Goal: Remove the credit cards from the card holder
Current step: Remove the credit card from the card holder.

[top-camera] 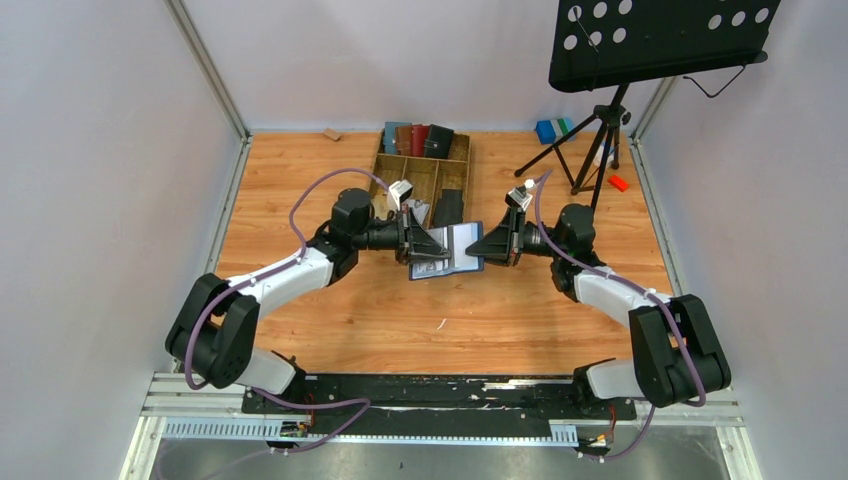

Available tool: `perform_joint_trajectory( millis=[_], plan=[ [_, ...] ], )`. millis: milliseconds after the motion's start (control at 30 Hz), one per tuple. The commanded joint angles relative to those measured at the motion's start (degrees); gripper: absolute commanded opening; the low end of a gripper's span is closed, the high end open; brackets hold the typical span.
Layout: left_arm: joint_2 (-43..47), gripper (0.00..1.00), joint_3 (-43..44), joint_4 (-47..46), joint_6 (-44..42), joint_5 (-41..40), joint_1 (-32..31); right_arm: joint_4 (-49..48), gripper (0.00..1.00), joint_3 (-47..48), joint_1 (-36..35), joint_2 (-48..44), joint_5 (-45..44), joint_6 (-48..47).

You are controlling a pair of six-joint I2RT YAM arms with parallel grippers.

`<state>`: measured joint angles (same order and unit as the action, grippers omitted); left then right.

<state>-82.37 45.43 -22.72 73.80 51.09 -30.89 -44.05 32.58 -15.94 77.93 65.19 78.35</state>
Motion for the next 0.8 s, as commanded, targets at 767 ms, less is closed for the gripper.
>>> perform_joint_trajectory(
  millis=[767],
  plan=[
    [4.68, 0.00, 1.02, 14.47, -11.98, 2.24, 7.60, 8.16, 0.00, 1.68, 0.79, 1.17, -1.48, -7.78]
  ],
)
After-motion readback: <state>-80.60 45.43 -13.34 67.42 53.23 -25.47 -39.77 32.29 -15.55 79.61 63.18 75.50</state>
